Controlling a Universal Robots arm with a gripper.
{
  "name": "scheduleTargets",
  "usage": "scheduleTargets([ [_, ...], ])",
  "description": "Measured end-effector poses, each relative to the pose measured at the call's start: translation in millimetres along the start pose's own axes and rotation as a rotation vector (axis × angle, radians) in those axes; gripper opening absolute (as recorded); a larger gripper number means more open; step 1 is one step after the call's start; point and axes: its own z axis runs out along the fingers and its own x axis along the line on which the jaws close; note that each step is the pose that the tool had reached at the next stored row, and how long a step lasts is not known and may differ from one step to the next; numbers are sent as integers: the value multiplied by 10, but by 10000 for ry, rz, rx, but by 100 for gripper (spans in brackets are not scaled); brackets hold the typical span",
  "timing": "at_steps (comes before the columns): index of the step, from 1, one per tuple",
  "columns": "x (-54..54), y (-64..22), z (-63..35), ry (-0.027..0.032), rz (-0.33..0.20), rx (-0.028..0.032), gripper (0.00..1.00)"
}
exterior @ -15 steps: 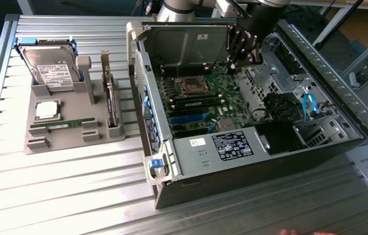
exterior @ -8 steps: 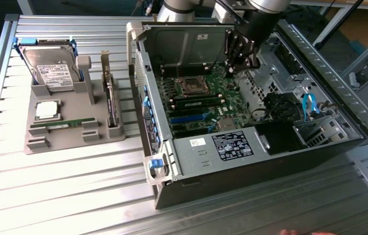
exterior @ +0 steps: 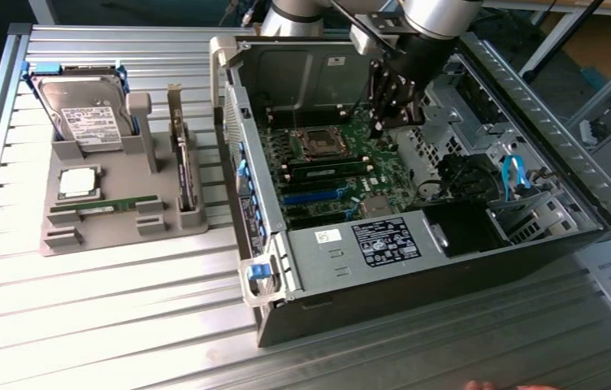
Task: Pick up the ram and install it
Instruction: 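Press down the ram until it locks into place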
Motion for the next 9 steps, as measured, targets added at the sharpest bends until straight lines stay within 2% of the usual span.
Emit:
scheduleTargets([
  [5,0,-7,167,1,0,-1,10],
  [9,0,-9,248,1,0,-1,10],
])
